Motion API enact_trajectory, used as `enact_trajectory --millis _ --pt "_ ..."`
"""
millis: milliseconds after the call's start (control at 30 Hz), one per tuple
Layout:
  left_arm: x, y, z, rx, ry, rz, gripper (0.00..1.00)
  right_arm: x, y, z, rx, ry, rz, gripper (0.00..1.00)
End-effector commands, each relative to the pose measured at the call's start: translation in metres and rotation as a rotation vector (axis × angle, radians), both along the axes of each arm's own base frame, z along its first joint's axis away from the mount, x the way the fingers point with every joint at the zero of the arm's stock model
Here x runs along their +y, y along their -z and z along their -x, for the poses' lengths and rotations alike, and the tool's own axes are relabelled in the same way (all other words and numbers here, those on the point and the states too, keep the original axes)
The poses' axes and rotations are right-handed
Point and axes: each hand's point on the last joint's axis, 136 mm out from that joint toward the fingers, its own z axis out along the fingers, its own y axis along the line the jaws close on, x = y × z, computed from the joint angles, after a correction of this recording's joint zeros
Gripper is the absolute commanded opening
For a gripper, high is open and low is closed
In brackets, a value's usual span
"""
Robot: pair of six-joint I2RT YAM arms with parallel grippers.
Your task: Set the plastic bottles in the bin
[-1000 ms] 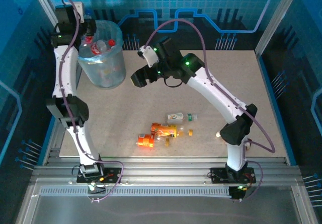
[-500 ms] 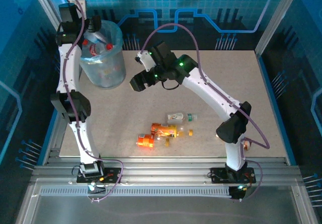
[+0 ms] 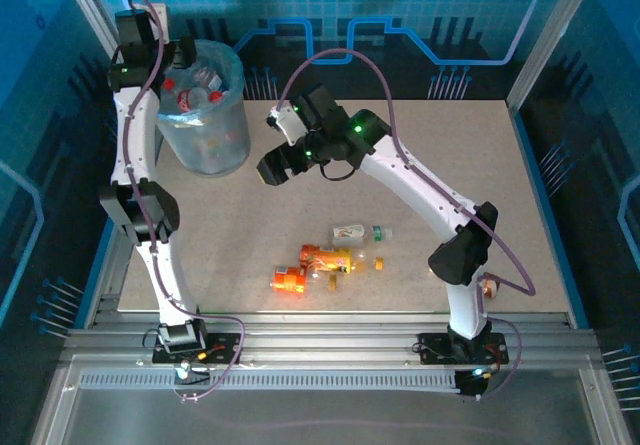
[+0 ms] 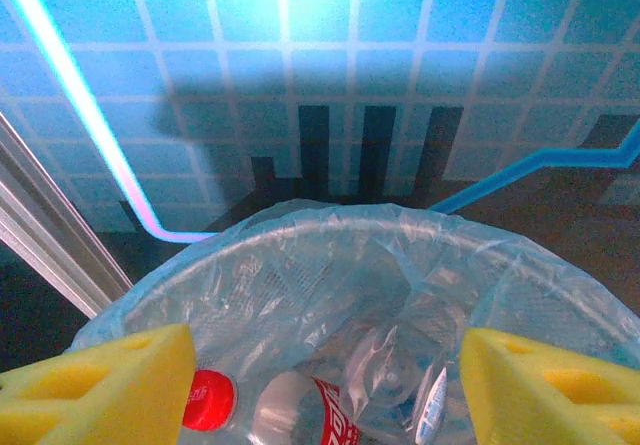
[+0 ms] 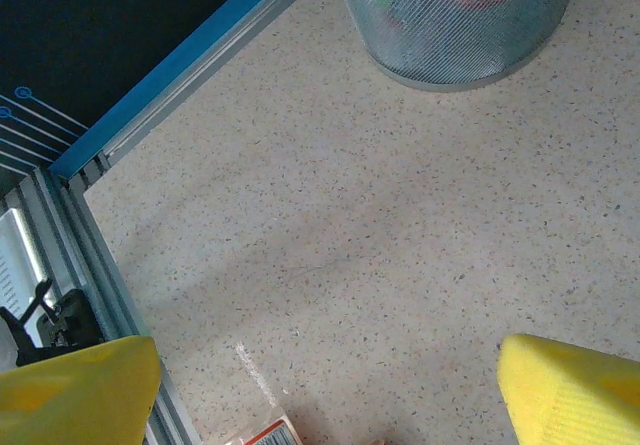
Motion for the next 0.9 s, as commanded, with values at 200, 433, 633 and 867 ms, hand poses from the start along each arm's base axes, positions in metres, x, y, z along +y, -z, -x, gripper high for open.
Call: enact_trajectory --millis 200,433,633,867 --pt "-0.125 -0.088 0.088 -0.104 0.226 -0.052 0.73 -0.048 -0.012 0.019 -0.032 0.07 0.072 0.9" --pt "-0.258 -0.06 0.169 -0.074 0.551 -0.175 0.73 -0.131 0.014 0.036 0.023 0.254 0.127 0.9" --pt "-0.35 0.026 0.255 0.058 0.915 -0.345 0.76 -0.208 0.059 0.067 0.116 0.403 0.177 0.89" --pt "-0.387 0.153 0.404 0.305 1.434 -0.59 0.8 -0.235 0.088 0.112 0.132 0.437 0.104 0.85"
